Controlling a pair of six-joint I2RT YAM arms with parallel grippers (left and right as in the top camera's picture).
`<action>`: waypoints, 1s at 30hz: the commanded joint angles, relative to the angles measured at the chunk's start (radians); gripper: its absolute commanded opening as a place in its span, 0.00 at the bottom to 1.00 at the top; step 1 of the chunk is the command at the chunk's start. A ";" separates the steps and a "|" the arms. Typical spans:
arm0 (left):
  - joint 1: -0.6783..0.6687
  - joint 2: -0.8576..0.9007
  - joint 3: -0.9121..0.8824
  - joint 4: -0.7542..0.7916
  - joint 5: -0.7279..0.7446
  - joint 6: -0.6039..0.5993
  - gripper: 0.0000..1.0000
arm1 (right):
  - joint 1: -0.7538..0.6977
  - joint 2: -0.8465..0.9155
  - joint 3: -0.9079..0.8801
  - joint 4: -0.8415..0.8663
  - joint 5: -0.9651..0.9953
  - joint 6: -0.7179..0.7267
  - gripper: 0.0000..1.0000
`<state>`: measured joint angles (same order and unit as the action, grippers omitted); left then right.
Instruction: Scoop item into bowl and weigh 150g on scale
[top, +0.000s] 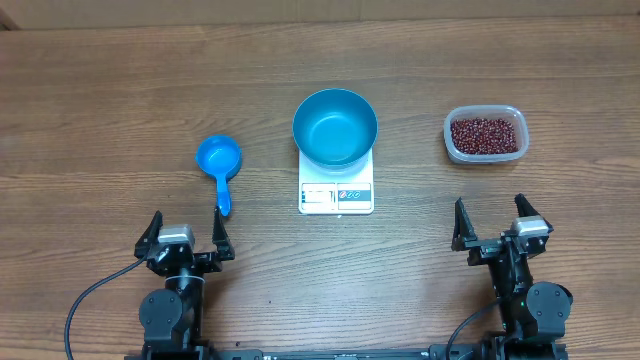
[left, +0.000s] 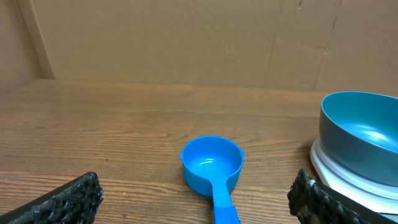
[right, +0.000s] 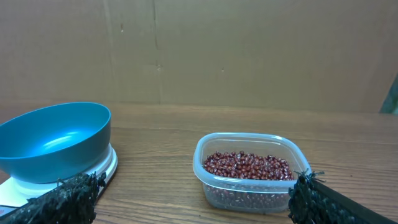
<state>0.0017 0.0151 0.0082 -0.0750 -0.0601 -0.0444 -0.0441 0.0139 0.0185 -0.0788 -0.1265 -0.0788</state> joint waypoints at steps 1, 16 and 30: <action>0.005 -0.010 -0.003 0.002 0.005 0.023 1.00 | 0.006 -0.006 -0.011 0.006 -0.002 -0.005 1.00; 0.005 -0.010 -0.003 0.003 0.006 0.023 0.99 | 0.006 -0.006 -0.011 0.006 -0.002 -0.005 1.00; 0.005 -0.010 0.021 0.003 0.002 0.023 1.00 | 0.006 -0.006 -0.011 0.006 -0.002 -0.005 1.00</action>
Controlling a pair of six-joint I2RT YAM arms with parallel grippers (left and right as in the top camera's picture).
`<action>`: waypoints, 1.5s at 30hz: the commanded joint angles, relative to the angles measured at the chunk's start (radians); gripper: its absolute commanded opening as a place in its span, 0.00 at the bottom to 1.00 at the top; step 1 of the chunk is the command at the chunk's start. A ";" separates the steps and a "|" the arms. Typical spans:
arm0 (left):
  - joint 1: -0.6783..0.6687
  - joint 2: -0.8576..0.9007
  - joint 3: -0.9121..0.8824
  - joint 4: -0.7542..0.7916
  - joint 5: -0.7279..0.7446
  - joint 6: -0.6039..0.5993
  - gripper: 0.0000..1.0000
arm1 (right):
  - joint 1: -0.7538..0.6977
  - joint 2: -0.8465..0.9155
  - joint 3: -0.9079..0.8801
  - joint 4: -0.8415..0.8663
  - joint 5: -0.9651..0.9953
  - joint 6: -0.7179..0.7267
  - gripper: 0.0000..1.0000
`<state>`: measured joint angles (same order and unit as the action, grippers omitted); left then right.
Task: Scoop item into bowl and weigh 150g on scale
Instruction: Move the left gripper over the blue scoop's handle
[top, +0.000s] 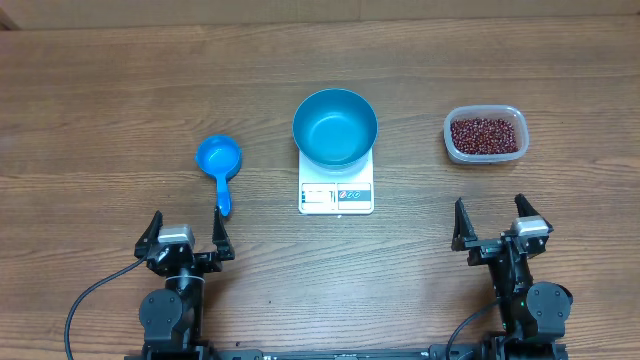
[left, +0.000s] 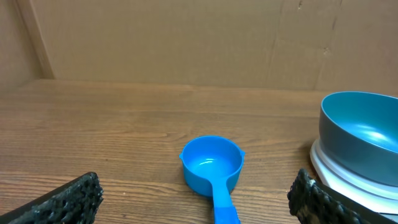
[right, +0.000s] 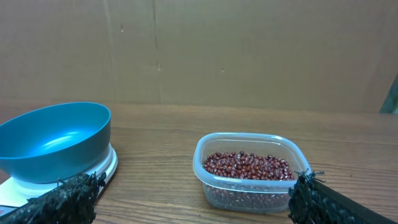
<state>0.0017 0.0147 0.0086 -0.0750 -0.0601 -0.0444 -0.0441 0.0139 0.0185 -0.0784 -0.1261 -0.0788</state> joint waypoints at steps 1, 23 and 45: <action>0.005 -0.010 0.028 0.003 0.002 0.026 1.00 | 0.006 -0.006 -0.011 0.005 -0.002 -0.005 1.00; 0.006 0.375 0.406 -0.133 -0.028 0.128 1.00 | 0.006 -0.006 -0.011 0.005 -0.002 -0.005 1.00; 0.248 1.289 1.171 -0.691 0.255 0.155 0.99 | 0.006 -0.006 -0.011 0.005 -0.002 -0.005 1.00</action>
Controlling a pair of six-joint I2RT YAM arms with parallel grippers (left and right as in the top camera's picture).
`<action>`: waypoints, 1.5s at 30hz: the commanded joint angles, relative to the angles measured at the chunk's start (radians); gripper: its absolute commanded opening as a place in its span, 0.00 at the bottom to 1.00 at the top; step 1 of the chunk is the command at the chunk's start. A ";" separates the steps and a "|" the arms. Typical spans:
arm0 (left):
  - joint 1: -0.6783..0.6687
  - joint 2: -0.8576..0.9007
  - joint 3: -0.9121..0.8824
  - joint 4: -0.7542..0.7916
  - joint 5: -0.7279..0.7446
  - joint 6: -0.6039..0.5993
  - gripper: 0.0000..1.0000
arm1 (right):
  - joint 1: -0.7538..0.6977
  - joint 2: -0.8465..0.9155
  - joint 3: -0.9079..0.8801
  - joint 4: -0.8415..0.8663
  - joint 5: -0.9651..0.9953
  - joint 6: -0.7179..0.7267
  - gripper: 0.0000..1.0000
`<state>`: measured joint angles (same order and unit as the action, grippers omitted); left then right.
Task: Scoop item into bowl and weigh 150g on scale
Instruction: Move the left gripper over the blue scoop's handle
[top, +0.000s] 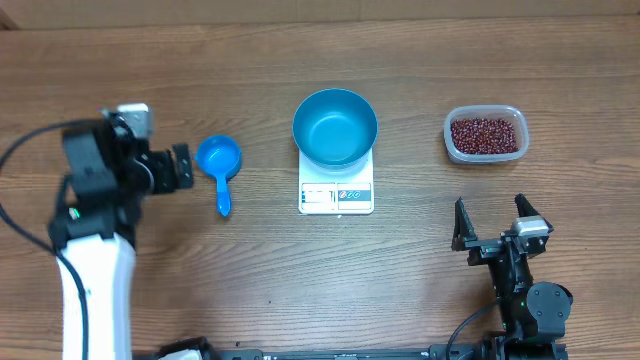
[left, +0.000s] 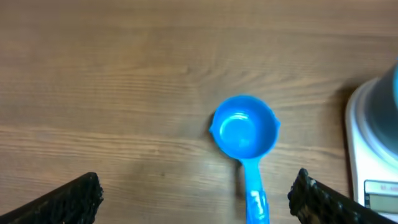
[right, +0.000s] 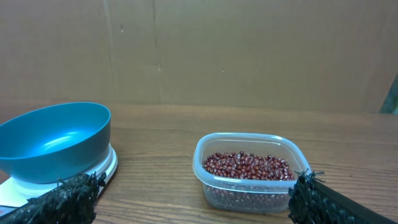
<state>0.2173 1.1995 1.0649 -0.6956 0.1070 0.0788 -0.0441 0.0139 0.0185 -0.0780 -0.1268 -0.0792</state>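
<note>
The blue scoop (top: 219, 160) lies on the table left of the scale, cup at the far end, handle (left: 255, 196) pointing toward the front. My left gripper (top: 172, 168) is raised just left of the scoop and looks down on it (left: 244, 132); it (left: 196, 202) is open, holding nothing. The blue bowl (top: 335, 125) stands empty on the white scale (top: 336, 192). A clear tub of red beans (top: 485, 134) sits at the right. My right gripper (top: 500, 228) rests open at the front right, facing the tub (right: 249, 171) and the bowl (right: 56, 137).
A cardboard wall (right: 249, 56) closes off the back of the table. The scale's edge (left: 373, 162) shows at the right of the left wrist view. Bare wood lies between scoop, scale and tub.
My left arm has left its rest pose at the front left and now stands raised beside the scoop, its camera looking down on it. The gripper stays open. The right arm and all objects are unchanged.
At both earlier moments the two arms rested at the front edge with open grippers, scoop, bowl on scale and bean tub in place. By now only the left arm has moved, up beside the scoop.
</note>
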 joint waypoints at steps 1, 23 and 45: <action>0.033 0.134 0.140 -0.097 0.085 0.047 0.99 | 0.006 -0.006 -0.011 0.005 -0.002 -0.004 1.00; -0.090 0.584 0.260 -0.191 -0.009 0.179 0.99 | 0.006 -0.006 -0.011 0.005 -0.002 -0.004 1.00; -0.087 0.620 0.260 -0.146 -0.002 0.160 1.00 | 0.006 -0.006 -0.011 0.005 -0.002 -0.004 1.00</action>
<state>0.1261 1.8069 1.3010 -0.8486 0.1116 0.2398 -0.0441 0.0139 0.0185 -0.0784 -0.1265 -0.0788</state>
